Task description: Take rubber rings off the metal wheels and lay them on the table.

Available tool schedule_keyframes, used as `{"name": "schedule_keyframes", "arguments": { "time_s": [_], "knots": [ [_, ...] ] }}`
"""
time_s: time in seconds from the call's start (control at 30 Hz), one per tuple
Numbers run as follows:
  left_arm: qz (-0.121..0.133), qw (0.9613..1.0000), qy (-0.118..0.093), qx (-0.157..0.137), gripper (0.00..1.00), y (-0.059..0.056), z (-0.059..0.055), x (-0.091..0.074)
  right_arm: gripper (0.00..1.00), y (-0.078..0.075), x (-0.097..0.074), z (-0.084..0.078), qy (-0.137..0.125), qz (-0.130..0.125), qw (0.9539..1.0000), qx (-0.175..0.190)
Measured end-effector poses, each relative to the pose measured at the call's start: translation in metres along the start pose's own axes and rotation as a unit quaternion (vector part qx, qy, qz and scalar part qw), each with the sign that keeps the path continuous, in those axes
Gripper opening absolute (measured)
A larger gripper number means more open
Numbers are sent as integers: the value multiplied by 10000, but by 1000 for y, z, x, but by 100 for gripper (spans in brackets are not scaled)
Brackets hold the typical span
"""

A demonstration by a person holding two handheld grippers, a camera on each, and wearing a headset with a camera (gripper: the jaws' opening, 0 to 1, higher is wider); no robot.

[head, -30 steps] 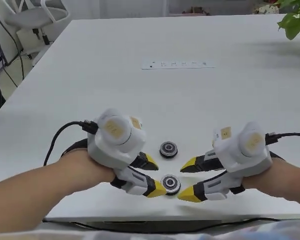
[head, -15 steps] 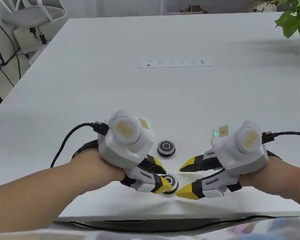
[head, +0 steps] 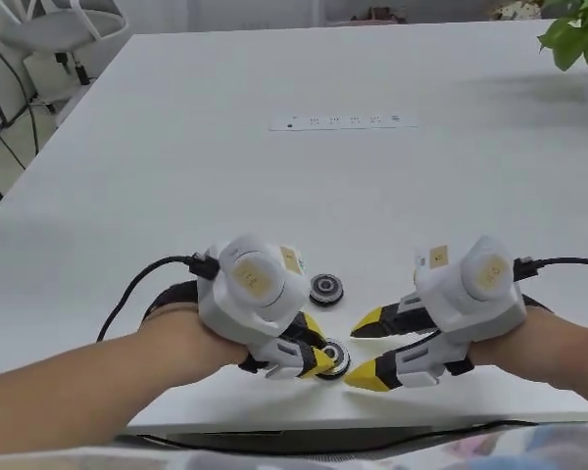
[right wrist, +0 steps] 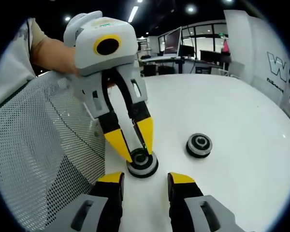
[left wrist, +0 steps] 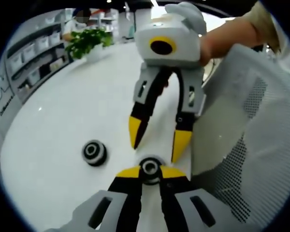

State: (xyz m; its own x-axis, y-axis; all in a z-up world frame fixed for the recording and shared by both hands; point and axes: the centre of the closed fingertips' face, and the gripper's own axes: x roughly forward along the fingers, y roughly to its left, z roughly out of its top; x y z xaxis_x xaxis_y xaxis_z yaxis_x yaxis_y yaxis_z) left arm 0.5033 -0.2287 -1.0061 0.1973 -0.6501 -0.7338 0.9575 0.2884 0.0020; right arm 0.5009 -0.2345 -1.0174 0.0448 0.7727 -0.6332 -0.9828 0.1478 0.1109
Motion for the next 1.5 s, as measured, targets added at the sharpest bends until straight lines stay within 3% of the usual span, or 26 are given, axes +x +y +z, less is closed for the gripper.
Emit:
{"name": "schedule_keyframes", "arguments": {
  "time_s": [0.67,1.17,1.5],
  "knots": [
    [104,9998,-162,-33,13,1,0,0,27,3,12,4,-39,251,9995,185],
    [139,9997,-211,-52,13,1,0,0,21,4,6,1,-62,179,9996,200],
    [142,9996,-230,-61,13,2,0,0,7,3,2,-5,6,114,9996,259]
  ]
}}
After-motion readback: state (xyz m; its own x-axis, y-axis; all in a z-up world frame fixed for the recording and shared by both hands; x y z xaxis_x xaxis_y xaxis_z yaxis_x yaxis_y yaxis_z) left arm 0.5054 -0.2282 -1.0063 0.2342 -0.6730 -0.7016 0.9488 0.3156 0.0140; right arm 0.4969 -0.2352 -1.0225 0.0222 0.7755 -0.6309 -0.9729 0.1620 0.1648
